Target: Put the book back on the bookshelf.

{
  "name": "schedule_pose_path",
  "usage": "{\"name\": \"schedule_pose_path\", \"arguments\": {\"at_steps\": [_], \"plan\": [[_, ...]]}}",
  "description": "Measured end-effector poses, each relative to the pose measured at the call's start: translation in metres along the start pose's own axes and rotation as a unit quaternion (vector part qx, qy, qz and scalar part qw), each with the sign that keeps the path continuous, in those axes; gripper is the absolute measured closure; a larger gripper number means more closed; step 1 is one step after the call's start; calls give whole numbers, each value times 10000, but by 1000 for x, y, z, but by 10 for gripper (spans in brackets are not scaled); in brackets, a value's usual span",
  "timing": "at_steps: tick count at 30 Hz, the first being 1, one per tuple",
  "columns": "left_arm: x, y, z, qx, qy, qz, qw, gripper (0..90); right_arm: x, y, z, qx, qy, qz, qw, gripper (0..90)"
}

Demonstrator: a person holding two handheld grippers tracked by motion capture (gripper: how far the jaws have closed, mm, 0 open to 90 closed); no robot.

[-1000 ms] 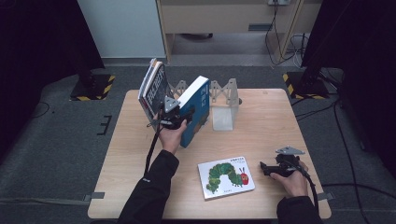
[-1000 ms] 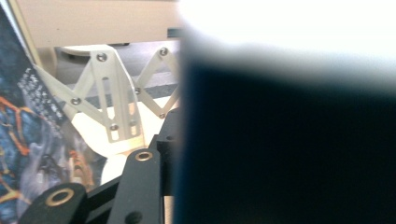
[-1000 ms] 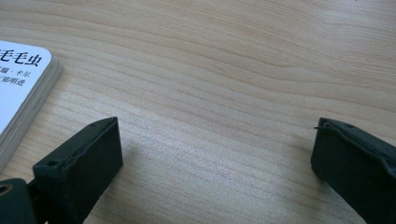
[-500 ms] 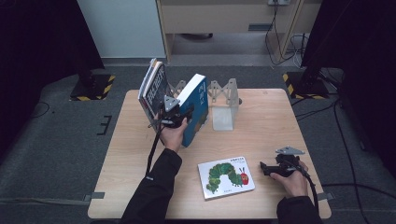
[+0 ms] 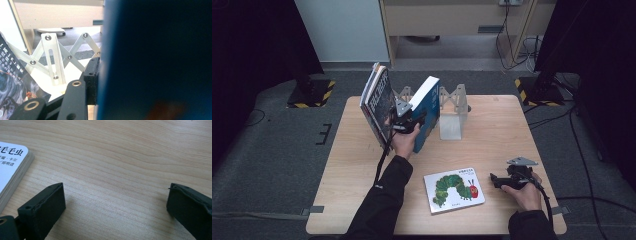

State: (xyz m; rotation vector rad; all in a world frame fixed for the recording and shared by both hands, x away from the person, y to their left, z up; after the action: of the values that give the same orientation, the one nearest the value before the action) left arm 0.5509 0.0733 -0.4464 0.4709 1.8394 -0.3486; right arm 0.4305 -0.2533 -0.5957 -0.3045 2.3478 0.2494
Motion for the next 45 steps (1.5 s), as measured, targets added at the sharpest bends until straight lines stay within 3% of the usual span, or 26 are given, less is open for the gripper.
{"name": "schedule_pose_path", "arguments": {"at_steps": [5, 10, 23, 32, 36, 45], "plan": [[10, 1, -13, 150, -47, -9, 9999, 557, 0, 0, 0, -4, 2, -2, 10000, 24], [19, 1, -21, 153, -153, -38, 9998, 568, 0, 0, 0, -2, 2, -2, 10000, 24], [14, 4, -13, -321, 10, -120, 9994, 595, 0, 2, 0, -16, 23, 16, 10000, 24], [9, 4, -1, -339, 90, -216, 9992, 595, -1, 2, 1, -23, 10, -1, 10000, 24], [9, 1, 2, -382, 94, -154, 9991, 593, -1, 2, 1, -26, 10, -5, 10000, 24], [19, -6, -6, 100, -181, 2, 9998, 540, -1, 2, 1, -43, 9, -32, 10000, 24]]}}
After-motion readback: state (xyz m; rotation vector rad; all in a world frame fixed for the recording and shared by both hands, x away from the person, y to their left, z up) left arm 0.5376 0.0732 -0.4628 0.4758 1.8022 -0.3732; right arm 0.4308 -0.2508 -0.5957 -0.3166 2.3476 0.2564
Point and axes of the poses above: each handheld gripper's, and its own axes: z roughly forward along the jaws, x roughly out of its underside, y roughly to its left, the point moved 8 cm from there along z, roughly forward along the jaws, and after that the axes turned 7 degrees about z, right-handed, at the moved point
